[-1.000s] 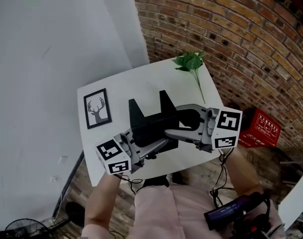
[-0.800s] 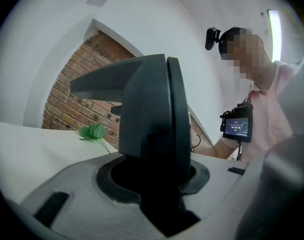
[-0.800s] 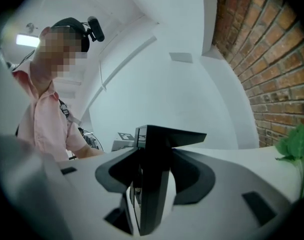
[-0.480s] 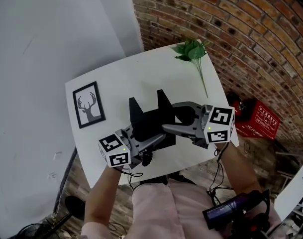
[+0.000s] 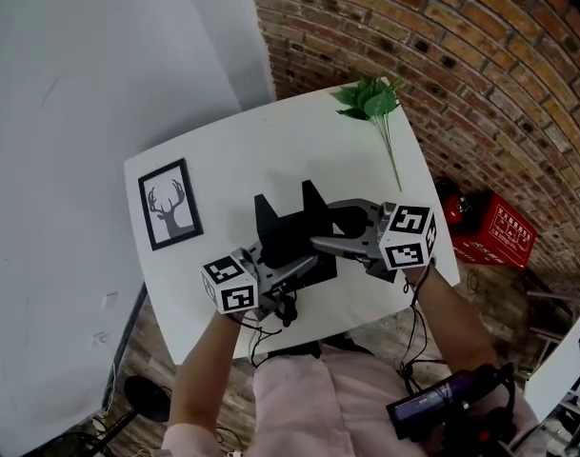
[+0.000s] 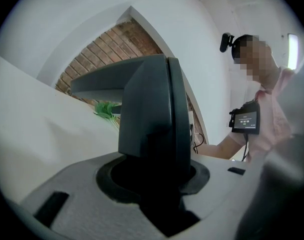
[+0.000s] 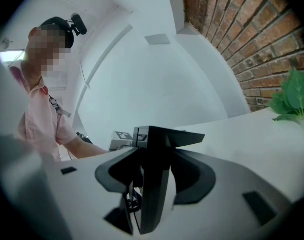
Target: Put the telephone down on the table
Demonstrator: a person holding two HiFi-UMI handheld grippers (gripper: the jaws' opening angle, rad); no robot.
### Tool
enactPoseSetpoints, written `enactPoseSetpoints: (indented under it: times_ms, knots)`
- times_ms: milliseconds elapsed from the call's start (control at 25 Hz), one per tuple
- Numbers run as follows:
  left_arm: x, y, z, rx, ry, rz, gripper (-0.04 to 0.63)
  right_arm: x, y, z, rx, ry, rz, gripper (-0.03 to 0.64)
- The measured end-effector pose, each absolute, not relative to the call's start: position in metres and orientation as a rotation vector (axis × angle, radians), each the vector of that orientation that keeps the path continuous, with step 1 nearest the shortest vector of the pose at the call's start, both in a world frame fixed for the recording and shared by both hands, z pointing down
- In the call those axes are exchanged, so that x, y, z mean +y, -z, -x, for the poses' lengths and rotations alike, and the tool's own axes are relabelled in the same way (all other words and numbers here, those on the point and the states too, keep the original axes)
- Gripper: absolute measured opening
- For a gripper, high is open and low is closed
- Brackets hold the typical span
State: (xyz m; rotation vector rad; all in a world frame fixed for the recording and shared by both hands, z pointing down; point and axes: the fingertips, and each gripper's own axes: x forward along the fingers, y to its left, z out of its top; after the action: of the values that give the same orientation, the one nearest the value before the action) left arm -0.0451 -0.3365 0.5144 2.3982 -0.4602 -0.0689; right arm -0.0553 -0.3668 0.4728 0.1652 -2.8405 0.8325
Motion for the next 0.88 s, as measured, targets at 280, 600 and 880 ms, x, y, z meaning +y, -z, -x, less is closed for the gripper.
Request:
enactPoseSetpoints:
  times_ms: [280, 600, 880]
  knots:
    - [-0.338, -0.538, 0.046, -0.45, 0.074, -2.338, 0.161, -0.37, -0.498, 0.056, -2.787, -0.876, -0.194, 0.207]
    - [-0.342, -0.555, 0.049, -0.437, 0.078, -2.287, 0.161, -0.376, -0.516, 0.059, -2.752, -0.92, -0.214, 0.207]
    - [-0.345, -0.563, 0.051, -0.427, 0.092, -2.248, 0.161, -0.38, -0.526, 0.061, -2.735, -0.956, -0.223, 0.207]
